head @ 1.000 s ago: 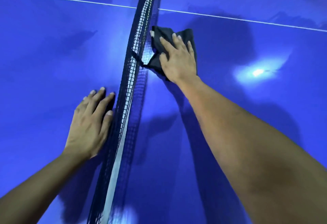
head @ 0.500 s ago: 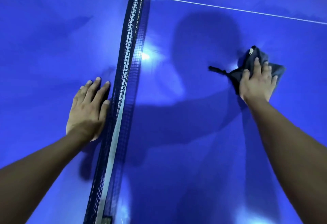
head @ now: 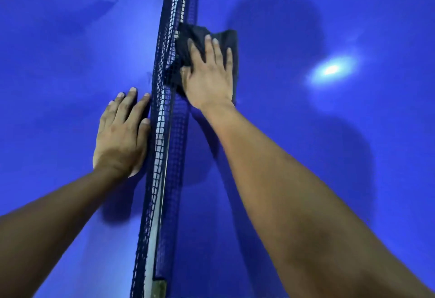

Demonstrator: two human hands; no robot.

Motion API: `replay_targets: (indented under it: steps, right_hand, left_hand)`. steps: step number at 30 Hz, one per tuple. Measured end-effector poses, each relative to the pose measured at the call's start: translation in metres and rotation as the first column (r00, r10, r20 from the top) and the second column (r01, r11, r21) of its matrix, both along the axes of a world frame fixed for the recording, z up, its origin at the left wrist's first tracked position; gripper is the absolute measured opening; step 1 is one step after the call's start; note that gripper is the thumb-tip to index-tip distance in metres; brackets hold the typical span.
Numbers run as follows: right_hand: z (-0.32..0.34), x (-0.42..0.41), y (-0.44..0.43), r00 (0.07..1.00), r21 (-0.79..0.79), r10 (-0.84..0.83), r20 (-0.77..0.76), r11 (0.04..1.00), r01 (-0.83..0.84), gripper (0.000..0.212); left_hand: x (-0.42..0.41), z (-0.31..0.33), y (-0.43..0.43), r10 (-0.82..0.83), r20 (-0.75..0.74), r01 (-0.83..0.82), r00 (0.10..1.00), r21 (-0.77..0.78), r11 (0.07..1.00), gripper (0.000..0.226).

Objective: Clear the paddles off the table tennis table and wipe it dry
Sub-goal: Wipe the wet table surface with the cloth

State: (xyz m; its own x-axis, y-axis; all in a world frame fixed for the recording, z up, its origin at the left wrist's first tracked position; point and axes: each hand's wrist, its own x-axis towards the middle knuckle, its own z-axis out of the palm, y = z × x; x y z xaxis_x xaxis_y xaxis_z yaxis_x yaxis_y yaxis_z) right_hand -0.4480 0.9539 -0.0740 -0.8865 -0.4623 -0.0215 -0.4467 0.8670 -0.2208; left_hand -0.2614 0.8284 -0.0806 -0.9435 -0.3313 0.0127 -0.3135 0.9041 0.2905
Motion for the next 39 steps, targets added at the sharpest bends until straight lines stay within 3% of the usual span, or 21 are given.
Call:
replay_targets:
  steps: [4,8,13,19,23,30,33,39]
  right_hand:
    - [0.006,-0.024,0.053,0.999,-0.026,0.029,0.031,0.999,-0.028,0.059]
    - [0.005,-0.045,0.180,0.967,-0.015,-0.254,0.008,0.967,0.254,0.060]
    - [0.012,-0.044,0.339,0.828,0.011,-0.561,0.020,0.828,0.561,0.061]
    - [0.009,-0.040,0.343,0.745,0.022,-0.666,0.037,0.746,0.666,0.062]
    - [0.003,-0.019,0.283,0.809,0.031,-0.588,0.001,0.809,0.588,0.063]
    - [0.001,0.068,0.110,0.983,0.014,-0.175,-0.052,0.984,0.176,0.065]
    - [-0.002,0.105,0.069,0.998,-0.037,-0.049,-0.025,0.998,0.048,0.064]
    - [0.005,0.115,0.074,0.997,-0.022,-0.020,0.071,1.000,0.021,0.060]
  left_hand:
    - [-0.003,0.001,-0.002,-0.026,-0.032,0.026,0.999,0.015,1.000,0.058]
    - [-0.002,0.002,0.002,-0.026,-0.041,0.027,0.999,0.024,0.999,0.056]
    - [-0.002,0.008,0.010,-0.035,-0.026,0.035,0.999,0.024,0.999,0.056]
    - [-0.003,0.010,0.012,-0.043,-0.015,0.043,0.999,-0.003,0.999,0.058]
    - [-0.002,0.007,0.010,-0.051,-0.002,0.051,0.999,-0.033,0.998,0.058]
    - [-0.001,0.002,0.002,-0.063,-0.012,0.063,0.998,-0.032,0.998,0.049]
    - [0.003,0.012,0.003,-0.118,0.013,0.118,0.993,-0.025,0.993,0.056]
    - [0.107,0.017,0.044,-0.062,0.000,0.062,0.998,0.021,0.998,0.060]
